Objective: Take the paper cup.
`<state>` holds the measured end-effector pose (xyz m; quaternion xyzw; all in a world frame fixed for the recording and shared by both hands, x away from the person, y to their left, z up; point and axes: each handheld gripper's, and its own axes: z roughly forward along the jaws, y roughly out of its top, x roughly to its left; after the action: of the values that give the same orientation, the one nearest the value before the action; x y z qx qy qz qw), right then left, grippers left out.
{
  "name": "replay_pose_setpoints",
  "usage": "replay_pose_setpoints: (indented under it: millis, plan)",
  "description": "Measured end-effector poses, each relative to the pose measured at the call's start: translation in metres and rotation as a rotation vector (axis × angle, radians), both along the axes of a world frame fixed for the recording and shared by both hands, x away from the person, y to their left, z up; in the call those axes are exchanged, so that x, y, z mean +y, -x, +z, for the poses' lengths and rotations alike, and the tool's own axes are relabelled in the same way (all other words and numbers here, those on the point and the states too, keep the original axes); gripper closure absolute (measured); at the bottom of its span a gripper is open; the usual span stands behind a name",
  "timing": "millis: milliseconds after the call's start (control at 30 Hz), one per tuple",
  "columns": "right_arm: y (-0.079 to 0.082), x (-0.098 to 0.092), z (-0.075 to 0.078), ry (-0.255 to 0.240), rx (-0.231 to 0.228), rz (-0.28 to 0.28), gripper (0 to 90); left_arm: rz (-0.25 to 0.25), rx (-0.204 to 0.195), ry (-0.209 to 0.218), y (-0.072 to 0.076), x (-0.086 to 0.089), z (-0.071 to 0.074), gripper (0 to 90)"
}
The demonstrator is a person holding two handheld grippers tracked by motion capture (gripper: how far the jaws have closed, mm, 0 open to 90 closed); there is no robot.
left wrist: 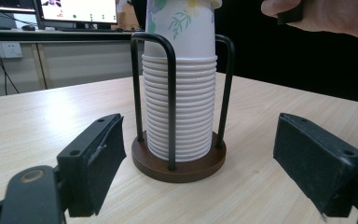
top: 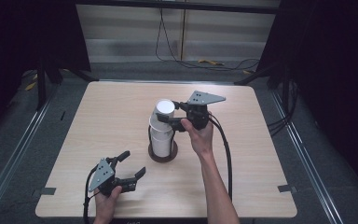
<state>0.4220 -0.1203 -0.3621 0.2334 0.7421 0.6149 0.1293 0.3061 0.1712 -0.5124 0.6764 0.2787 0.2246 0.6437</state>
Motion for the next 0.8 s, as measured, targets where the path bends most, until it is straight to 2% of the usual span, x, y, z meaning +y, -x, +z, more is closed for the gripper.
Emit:
replay_pose_setpoints:
  millis: [300, 367, 800]
  plan:
    - [0.003, -0.001, 0.003, -0.016, -0.027, 0.002, 36.3, -0.003, 0.001, 0.004, 0.000, 0.000, 0.000, 16.2]
    - [0.004, -0.004, 0.004, -0.047, -0.034, 0.007, 36.3, -0.003, 0.001, 0.003, 0.000, 0.000, 0.000, 16.2]
    - [0.007, -0.011, 0.009, -0.092, -0.053, 0.007, 36.3, -0.006, 0.005, 0.001, -0.001, 0.000, 0.000, 16.1]
